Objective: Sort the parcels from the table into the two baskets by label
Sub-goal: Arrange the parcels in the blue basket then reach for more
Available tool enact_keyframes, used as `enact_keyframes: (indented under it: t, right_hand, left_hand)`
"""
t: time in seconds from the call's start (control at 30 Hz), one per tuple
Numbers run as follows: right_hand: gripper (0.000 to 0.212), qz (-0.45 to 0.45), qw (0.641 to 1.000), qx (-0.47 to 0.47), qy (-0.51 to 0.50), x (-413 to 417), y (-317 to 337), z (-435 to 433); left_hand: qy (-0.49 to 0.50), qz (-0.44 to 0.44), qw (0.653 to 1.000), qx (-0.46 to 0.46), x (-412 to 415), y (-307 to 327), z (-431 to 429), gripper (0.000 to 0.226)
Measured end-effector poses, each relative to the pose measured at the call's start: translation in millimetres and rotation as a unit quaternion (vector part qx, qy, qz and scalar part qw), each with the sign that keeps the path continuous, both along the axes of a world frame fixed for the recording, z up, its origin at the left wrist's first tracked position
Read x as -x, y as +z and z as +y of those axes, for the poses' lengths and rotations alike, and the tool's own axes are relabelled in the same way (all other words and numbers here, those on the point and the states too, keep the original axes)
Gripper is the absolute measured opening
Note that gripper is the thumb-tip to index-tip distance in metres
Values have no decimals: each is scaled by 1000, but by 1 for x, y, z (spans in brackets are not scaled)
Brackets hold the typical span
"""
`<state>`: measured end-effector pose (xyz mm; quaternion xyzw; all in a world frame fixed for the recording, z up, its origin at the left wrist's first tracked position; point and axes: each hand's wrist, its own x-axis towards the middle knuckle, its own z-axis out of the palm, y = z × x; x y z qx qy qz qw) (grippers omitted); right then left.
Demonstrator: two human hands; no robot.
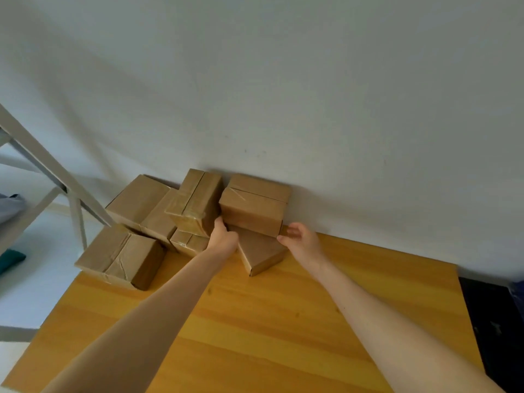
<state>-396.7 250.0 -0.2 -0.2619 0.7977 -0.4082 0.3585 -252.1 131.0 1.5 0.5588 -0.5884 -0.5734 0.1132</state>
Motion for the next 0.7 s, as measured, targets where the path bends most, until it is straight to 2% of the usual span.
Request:
enact_keyframes:
  t: [0.2,0.53,0.7]
  right_hand:
    - [74,-14,1000,0,-7,-3,-3,-19]
    - [74,-28,999,16,-22,1,-8,-31]
    - [74,-53,997,30,-48,4,-4,-18]
  left_hand:
    - [-26,-8,999,-24,3,-12,-17,77]
    - [-39,-14,999,-23,4,-19,-29,73]
    - [-47,12,999,-14,7,-15,-23,69]
